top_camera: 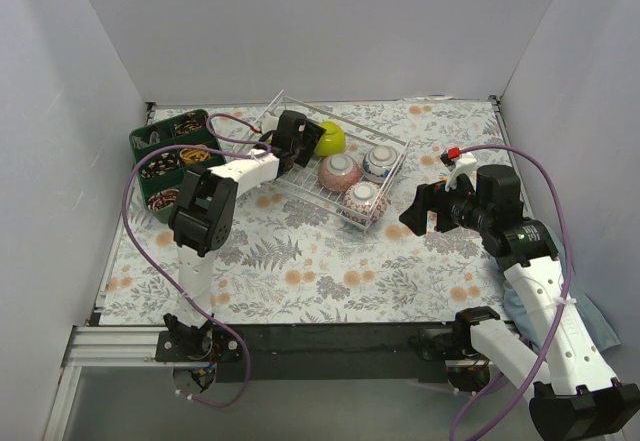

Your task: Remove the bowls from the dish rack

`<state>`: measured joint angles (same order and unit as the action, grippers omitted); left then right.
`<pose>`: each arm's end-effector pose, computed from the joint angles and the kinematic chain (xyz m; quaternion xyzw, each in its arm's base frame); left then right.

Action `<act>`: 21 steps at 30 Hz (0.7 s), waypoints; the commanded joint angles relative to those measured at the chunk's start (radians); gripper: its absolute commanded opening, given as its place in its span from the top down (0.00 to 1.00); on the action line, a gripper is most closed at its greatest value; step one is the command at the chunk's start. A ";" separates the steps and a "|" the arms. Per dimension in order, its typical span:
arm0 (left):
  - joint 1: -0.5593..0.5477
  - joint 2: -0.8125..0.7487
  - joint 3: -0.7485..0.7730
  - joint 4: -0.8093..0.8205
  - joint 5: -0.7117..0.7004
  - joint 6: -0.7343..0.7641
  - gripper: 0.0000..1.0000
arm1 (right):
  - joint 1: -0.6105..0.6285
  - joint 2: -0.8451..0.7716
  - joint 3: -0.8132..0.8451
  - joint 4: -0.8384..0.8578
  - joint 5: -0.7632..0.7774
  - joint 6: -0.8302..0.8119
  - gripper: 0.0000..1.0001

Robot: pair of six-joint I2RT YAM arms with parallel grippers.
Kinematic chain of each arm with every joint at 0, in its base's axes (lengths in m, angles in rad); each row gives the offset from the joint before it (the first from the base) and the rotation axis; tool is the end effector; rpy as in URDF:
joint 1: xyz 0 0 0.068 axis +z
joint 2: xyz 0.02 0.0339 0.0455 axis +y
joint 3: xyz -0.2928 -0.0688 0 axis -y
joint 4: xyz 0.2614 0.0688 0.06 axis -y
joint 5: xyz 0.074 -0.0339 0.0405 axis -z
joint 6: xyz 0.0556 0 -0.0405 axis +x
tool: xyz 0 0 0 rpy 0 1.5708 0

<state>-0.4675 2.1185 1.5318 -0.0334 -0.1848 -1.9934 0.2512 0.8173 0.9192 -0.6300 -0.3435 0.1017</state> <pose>0.4760 -0.2289 0.1940 -0.6423 0.6107 -0.4022 0.2294 0.1724 0.0636 0.3497 -0.1487 0.8456 0.2320 0.4571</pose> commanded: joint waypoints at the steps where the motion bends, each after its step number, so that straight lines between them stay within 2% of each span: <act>1: 0.009 -0.060 -0.047 -0.072 -0.050 -0.028 0.51 | 0.005 -0.014 0.004 0.015 -0.022 0.004 0.04; 5: 0.007 -0.092 -0.056 -0.074 -0.070 0.008 0.56 | 0.005 -0.014 0.003 0.015 -0.022 0.006 0.04; 9: 0.009 -0.126 -0.067 -0.074 -0.084 0.053 0.66 | 0.007 -0.012 0.006 0.015 -0.026 0.007 0.04; 21: 0.009 -0.206 -0.088 -0.060 -0.159 0.243 0.70 | 0.005 -0.004 0.000 0.024 -0.045 0.018 0.04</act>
<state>-0.4683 1.9942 1.4498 -0.0952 -0.2657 -1.8378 0.2512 0.8173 0.9188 -0.6292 -0.3618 0.1070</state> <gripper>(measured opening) 0.679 0.960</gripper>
